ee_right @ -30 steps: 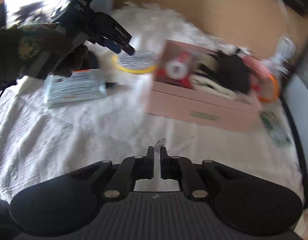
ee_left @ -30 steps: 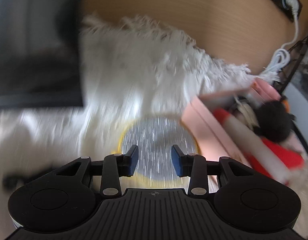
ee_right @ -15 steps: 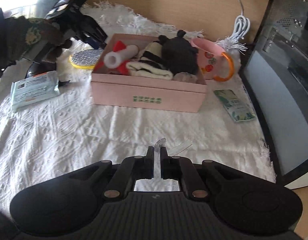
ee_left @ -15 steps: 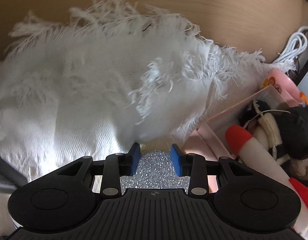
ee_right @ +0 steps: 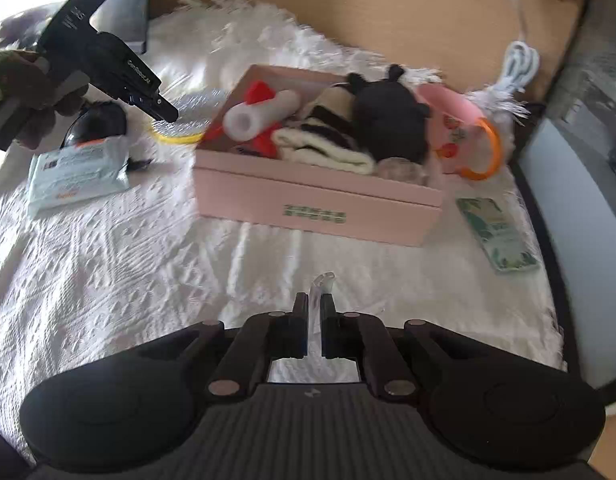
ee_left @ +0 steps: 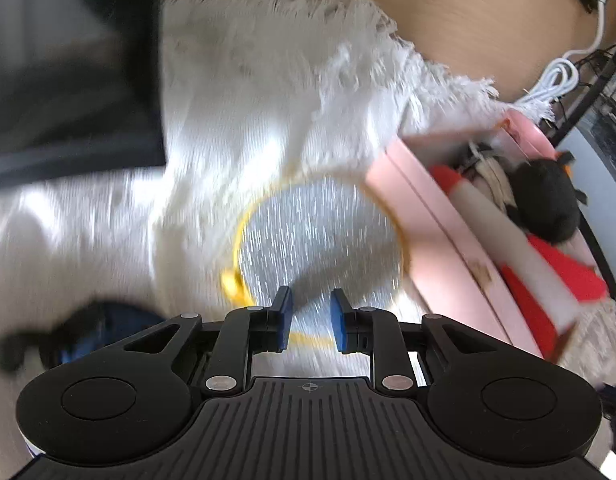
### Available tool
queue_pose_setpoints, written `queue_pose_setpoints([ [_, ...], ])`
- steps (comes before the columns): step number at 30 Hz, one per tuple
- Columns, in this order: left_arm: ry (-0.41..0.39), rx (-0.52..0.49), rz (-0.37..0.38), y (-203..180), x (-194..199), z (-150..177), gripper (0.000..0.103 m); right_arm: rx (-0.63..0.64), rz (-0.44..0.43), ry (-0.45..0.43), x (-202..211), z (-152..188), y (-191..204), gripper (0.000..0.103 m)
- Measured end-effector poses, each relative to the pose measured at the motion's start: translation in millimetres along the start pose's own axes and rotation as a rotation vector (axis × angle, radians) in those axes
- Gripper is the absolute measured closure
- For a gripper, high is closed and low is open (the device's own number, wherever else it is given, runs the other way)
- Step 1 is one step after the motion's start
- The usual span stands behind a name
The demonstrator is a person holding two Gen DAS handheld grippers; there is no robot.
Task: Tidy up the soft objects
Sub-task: 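Move the right tool to the yellow-rimmed glitter sponge pad and grasp its rim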
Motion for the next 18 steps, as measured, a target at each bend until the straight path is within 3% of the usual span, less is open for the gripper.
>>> queue_pose_setpoints([
  [3,0.039,0.031,0.015,0,5,26,0.079,0.073,-0.033,-0.043,4,-9,18,0.092],
  [5,-0.008,0.047,0.012,0,20,38,0.080,0.151,-0.037,-0.107,15,-22,33,0.076],
  [6,-0.043,0.065,0.021,-3,27,41,0.080,0.187,-0.038,-0.147,20,-29,42,0.073],
  [9,-0.142,0.115,0.023,-1,59,54,0.079,0.320,-0.041,-0.239,30,-56,75,0.072],
  [12,-0.195,0.138,-0.025,4,85,72,0.079,0.493,-0.005,-0.325,24,-83,120,0.072],
  [15,-0.232,0.176,-0.026,10,112,92,0.079,0.667,0.054,-0.369,-5,-104,162,0.072],
  [18,-0.266,0.205,-0.010,10,130,112,0.079,0.745,0.090,-0.358,-43,-120,185,0.072],
])
Point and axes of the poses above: each gripper's, at about its wrist camera, not at the fingertips, and x roughly against the way its jaws point, y to its left, z to its underside, the point moved 10 cm from there along -x, roughly the way its jaws point, and after that the axes turned 7 degrees about z, right-handed, at the moved point
